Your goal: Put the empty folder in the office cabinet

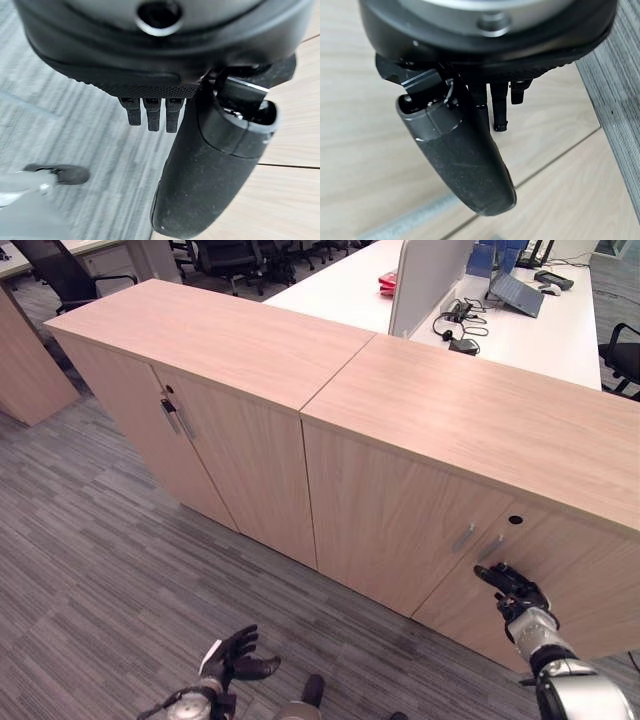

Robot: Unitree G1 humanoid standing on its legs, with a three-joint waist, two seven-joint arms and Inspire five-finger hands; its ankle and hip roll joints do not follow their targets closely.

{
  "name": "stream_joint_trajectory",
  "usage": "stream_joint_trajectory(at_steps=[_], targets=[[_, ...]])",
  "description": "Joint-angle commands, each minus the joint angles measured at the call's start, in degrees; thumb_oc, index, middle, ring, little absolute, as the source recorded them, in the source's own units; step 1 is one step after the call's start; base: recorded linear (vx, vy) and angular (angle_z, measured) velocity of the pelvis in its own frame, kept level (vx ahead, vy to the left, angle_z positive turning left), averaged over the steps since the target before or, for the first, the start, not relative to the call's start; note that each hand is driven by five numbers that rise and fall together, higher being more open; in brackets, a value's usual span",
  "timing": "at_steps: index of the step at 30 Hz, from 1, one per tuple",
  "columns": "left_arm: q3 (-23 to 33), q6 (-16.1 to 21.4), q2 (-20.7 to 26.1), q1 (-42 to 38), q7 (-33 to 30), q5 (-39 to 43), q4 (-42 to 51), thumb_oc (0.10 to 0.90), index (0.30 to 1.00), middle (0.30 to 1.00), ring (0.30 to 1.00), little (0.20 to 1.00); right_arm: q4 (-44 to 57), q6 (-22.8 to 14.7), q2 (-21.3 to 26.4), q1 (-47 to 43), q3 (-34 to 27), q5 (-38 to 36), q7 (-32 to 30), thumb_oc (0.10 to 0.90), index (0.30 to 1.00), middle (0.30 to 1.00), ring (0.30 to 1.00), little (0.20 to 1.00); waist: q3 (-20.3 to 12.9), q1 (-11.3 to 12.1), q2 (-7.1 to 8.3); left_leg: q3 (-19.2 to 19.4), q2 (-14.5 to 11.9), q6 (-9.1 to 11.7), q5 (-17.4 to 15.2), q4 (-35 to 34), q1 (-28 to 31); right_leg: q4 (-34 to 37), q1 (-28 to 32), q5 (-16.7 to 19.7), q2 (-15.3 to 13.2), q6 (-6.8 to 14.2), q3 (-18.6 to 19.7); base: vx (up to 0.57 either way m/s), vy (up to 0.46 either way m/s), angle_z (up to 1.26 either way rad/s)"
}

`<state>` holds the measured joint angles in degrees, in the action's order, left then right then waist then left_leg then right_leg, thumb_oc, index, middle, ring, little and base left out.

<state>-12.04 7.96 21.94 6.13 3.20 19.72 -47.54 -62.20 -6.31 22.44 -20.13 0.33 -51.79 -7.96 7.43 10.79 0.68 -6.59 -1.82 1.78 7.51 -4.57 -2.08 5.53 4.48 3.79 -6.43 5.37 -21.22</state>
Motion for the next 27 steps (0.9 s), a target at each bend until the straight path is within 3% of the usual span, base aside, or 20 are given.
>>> stream_joint_trajectory(at_steps=[1,7,14,19,27], targets=[[-0.79,3.21,0.35,-2.34,0.61,-2.83,-0.55,0.800,0.900,0.900,0.900,0.900,10.61,-6.04,-4.75,-1.73,3.66,2.99,7.81,0.800,0.900,0.900,0.900,0.900,-4.80,0.83,1.42,3.93,2.07,-0.46,-9.38,-0.43,5.89,-0.65,4.32,-5.29,-2.01,3.35,0.60,-0.01,-0.036,-0.13],[1.74,3.26,-1.85,-1.54,0.16,-4.45,-1.75,0.800,0.900,0.900,0.900,0.900,15.18,-3.64,-9.82,13.54,9.78,11.11,11.35,0.800,0.900,0.900,0.900,0.900,-4.58,-3.02,0.53,7.02,1.31,0.00,-9.73,-0.43,6.80,-0.53,3.68,-5.10,-1.90,3.10,2.61,-0.02,-0.028,-0.20],[3.26,3.35,-3.25,-1.92,-0.28,-4.53,-3.16,0.800,0.900,0.900,0.900,0.900,21.65,-2.17,-9.08,24.25,12.96,17.94,14.72,0.800,0.900,0.900,0.900,0.900,-4.02,-7.80,-0.10,10.71,0.45,0.68,-9.30,-0.43,6.75,-0.53,2.23,-4.67,-1.43,2.90,5.20,-0.05,-0.032,-0.38],[2.30,3.05,-3.98,-1.91,-0.02,-6.03,-3.91,0.800,0.900,0.900,0.900,0.900,23.08,-2.08,-8.17,25.52,12.99,17.99,15.31,0.800,0.900,0.900,0.900,0.900,-4.01,-10.10,-0.60,13.11,0.05,0.86,-9.65,-0.43,7.52,-0.53,1.76,-4.26,-1.19,2.89,6.94,-0.03,-0.024,-0.27],[1.68,2.75,-4.50,-2.28,0.60,-4.39,-3.43,0.800,0.900,0.900,0.900,0.900,21.03,-2.00,-8.11,22.99,13.72,18.98,14.43,0.800,0.900,0.900,0.900,0.900,-3.92,-11.12,-1.41,16.17,-0.64,0.78,-10.11,-0.43,9.05,-0.53,1.41,-4.09,-0.62,2.82,9.81,-0.01,-0.012,-0.28]])
